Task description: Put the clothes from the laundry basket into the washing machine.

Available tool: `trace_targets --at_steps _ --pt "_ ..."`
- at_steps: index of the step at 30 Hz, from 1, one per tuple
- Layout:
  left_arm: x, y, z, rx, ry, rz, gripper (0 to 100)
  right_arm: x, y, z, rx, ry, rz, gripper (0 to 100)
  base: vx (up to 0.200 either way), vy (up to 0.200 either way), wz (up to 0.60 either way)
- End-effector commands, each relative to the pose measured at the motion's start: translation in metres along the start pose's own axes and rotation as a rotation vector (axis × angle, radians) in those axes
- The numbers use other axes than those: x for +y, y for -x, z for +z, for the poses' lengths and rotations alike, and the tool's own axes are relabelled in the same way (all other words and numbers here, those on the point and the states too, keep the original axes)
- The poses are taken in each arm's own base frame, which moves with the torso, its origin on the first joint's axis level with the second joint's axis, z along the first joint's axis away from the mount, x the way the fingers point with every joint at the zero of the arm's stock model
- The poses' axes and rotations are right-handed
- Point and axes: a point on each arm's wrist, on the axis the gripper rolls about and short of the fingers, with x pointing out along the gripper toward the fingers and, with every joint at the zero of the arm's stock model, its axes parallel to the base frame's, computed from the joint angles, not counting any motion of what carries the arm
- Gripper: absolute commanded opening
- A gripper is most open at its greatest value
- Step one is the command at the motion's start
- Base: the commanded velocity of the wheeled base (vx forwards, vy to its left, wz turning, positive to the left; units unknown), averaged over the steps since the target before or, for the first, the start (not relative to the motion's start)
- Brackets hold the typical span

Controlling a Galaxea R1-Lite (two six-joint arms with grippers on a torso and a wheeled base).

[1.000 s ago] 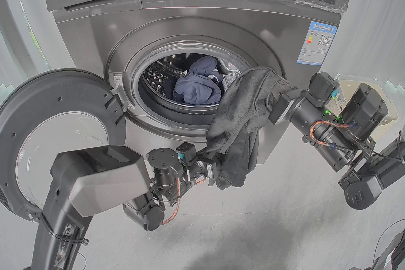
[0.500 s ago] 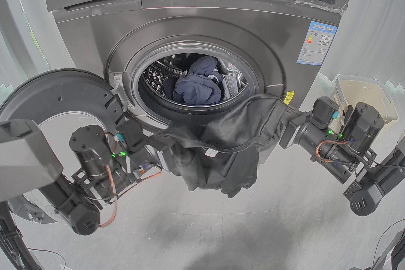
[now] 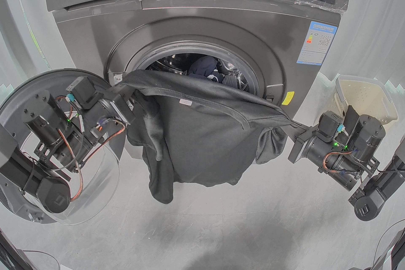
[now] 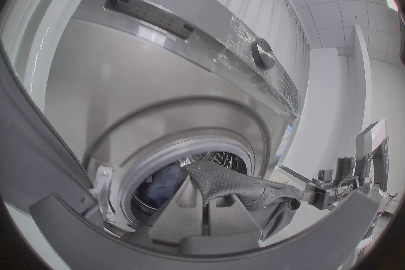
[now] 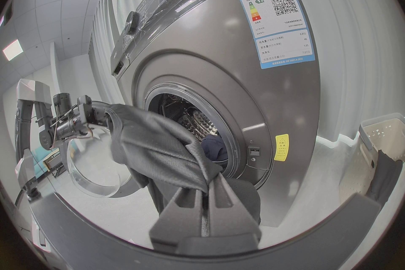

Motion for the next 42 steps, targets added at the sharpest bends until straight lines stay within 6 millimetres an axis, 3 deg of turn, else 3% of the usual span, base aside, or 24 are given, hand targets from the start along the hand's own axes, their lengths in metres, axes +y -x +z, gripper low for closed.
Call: trace_targets --at_steps 1,11,23,42 --pt "0.004 0.005 0.024 -0.071 -0.018 0.014 0 -0.003 0.004 -0.004 0.017 -0.001 0.019 0 0.000 0.000 0.00" --pt "0.005 0.008 0.026 -0.073 -0.028 0.020 0 0.002 0.001 0.007 -0.040 0.006 0.059 0 0.000 0.000 0.00" --pt "0.005 0.009 0.024 -0.066 -0.035 0.022 0 0.002 -0.001 0.046 -0.192 0.032 0.060 0 0.000 0.000 0.00" --pt "0.004 0.012 0.024 -0.060 -0.032 0.021 0 -0.005 0.001 0.051 -0.210 0.044 0.029 0 0.000 0.000 0.00"
